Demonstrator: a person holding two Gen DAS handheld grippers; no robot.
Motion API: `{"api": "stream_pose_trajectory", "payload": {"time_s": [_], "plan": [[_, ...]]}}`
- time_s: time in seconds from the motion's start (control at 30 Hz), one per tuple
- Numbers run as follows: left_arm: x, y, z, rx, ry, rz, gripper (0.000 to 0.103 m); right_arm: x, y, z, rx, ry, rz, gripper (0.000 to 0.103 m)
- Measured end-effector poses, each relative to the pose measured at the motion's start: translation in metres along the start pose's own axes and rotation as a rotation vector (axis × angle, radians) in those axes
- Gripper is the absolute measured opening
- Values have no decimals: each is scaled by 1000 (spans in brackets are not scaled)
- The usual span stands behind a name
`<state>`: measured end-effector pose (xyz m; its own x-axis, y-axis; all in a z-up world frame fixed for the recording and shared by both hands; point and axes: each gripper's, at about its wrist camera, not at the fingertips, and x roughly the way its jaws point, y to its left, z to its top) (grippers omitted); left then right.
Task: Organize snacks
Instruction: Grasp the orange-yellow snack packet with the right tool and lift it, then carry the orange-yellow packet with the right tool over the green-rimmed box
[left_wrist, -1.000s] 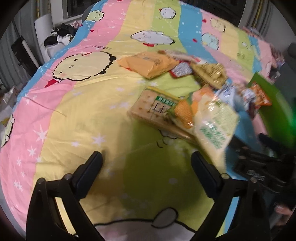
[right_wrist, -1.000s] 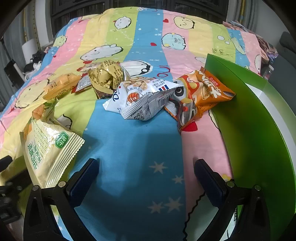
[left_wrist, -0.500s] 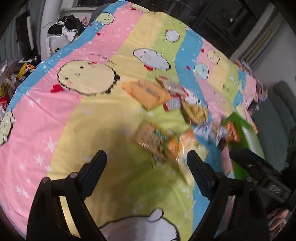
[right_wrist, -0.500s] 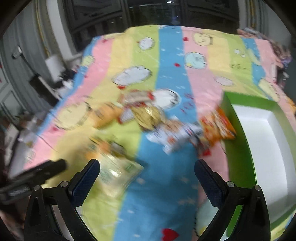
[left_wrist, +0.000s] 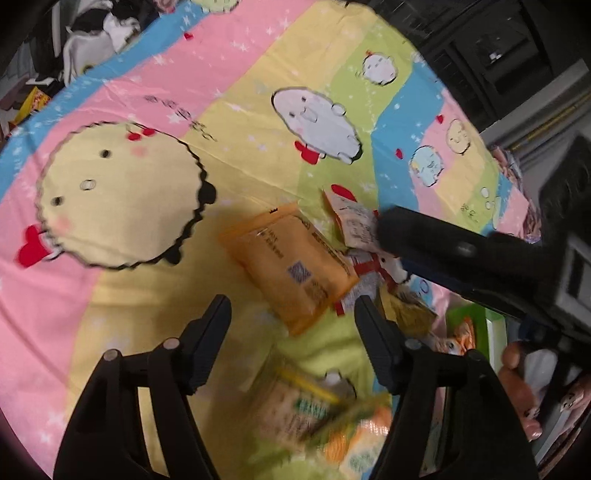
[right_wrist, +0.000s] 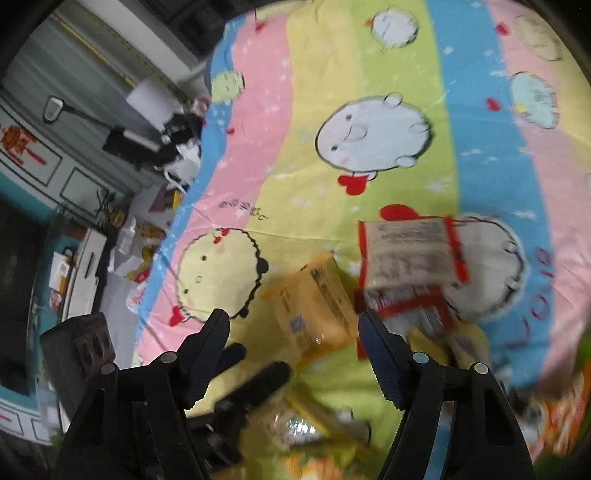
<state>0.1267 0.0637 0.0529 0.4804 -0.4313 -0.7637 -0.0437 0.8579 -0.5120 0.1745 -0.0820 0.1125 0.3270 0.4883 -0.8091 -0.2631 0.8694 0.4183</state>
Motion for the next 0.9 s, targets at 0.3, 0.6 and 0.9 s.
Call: {"api": "stream_pose_trajectory", "payload": {"time_s": [0.3, 0.6, 0.9], "plan": [[31, 17, 13, -52, 47, -35, 47, 66, -6, 9, -19, 176, -47, 62], [3, -6, 3, 34, -21, 10, 45, 46, -20, -6, 67, 157, 55, 53], [-79, -92, -31, 217, -157, -29, 45, -76, -2, -37, 63, -56, 72, 53]]}}
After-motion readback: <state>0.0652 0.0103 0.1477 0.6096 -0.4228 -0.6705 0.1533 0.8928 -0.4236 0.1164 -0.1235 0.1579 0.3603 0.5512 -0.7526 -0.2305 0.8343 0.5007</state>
